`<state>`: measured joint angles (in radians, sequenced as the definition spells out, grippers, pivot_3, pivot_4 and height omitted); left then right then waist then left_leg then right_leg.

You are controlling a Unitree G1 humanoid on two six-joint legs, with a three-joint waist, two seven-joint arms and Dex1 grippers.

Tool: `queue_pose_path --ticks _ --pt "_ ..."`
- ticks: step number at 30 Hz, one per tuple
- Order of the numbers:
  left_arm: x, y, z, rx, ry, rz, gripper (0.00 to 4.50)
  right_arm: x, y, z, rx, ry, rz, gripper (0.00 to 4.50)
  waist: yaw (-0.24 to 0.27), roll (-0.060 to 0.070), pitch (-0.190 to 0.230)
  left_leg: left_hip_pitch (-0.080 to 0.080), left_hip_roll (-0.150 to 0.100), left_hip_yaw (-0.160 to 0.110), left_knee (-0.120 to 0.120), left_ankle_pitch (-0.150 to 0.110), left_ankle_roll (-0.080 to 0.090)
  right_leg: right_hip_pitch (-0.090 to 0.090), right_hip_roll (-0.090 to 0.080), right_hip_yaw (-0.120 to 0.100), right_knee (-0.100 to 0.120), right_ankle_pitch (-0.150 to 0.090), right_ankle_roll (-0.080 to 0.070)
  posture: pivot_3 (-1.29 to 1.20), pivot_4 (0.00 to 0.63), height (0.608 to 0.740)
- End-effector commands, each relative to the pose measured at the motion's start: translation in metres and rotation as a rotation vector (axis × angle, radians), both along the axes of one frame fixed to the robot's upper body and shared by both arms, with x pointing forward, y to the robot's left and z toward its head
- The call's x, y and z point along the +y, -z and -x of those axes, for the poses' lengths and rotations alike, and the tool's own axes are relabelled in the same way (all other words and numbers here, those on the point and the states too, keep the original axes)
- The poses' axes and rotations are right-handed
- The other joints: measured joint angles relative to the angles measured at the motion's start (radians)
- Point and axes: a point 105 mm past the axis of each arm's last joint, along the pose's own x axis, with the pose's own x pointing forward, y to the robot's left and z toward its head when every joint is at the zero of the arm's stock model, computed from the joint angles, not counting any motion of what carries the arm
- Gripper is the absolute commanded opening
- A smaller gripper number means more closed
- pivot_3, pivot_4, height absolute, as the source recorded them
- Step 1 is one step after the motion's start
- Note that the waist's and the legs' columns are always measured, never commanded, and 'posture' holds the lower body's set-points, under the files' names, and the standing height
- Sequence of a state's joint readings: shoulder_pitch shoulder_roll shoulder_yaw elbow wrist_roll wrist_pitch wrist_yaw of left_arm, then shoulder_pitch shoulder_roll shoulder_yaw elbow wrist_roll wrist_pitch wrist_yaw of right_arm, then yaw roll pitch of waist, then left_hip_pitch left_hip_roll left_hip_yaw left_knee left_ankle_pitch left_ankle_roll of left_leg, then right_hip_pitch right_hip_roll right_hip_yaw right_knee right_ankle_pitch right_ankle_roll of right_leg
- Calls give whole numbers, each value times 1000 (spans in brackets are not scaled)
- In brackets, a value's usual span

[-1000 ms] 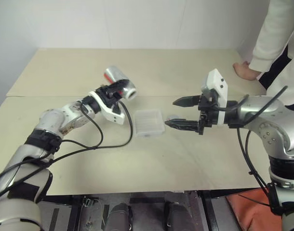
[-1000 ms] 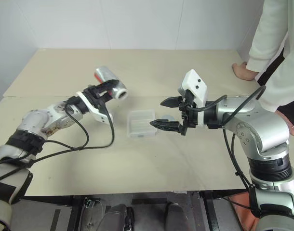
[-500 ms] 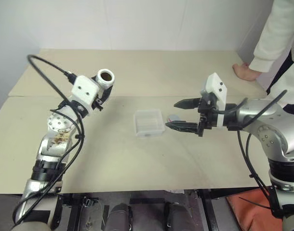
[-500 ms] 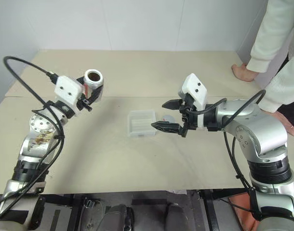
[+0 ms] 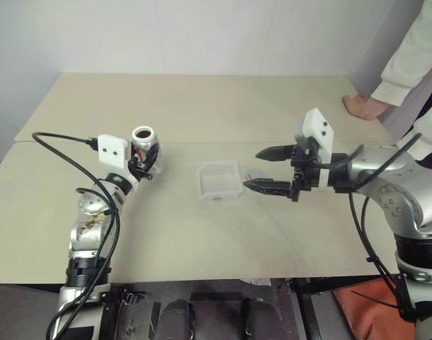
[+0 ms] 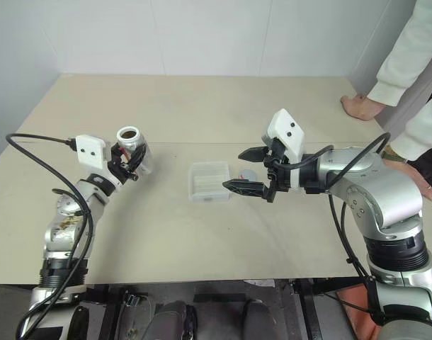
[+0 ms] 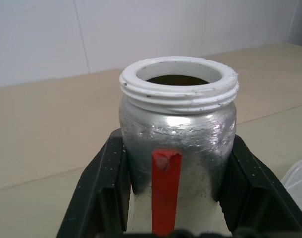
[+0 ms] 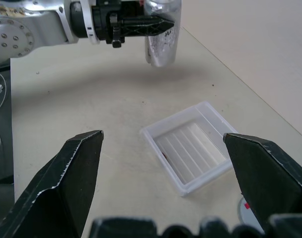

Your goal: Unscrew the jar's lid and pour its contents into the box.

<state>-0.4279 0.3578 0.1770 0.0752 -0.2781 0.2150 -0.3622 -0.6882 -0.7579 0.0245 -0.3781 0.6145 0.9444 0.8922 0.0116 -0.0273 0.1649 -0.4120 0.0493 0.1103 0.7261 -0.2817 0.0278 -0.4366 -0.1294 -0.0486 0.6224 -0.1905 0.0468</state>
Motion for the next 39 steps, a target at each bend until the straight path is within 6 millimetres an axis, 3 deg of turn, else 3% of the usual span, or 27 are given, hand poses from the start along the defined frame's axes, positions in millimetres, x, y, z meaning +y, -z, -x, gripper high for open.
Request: queue_pose_path --ticks 1,5,13,21,27,33,39 --pt "-3 -4 -3 -55 1 14 1985 -2 -12 4 -62 -7 -10 4481 0 0 0 0 0 0 0 0 0 0 0 0 0 0 0 0 150 740" --pt "-6 6 -5 -52 6 23 1985 -2 -12 4 -65 -10 -7 4481 0 0 0 0 0 0 0 0 0 0 0 0 0 0 0 0 150 740" --pt "-2 19 4 -35 1 -26 4480 -2 -12 7 -69 -17 -4 4500 -1 0 0 0 0 0 0 0 1 0 0 0 0 0 0 0 150 740" --pt "12 17 38 -13 22 -119 4480 -2 -9 8 -67 -15 4 4500 -4 0 0 0 1 0 0 -3 5 -1 0 0 0 0 0 0 150 740" --pt "21 9 90 67 178 -218 4480 -5 -6 8 -60 -6 7 4500 -12 0 0 0 2 0 -1 -3 5 -2 0 1 0 0 0 0 150 740" --pt "29 -34 128 69 420 -285 4480 -7 -2 7 -53 2 11 4500 -9 1 0 2 1 0 -5 -4 7 -2 0 1 -8 0 -2 0 150 740" --pt "38 -67 142 26 602 -395 4480 -14 -1 4 -55 18 20 4500 -10 1 0 3 0 2 -6 -3 4 -1 0 2 -9 0 -2 0 150 740"
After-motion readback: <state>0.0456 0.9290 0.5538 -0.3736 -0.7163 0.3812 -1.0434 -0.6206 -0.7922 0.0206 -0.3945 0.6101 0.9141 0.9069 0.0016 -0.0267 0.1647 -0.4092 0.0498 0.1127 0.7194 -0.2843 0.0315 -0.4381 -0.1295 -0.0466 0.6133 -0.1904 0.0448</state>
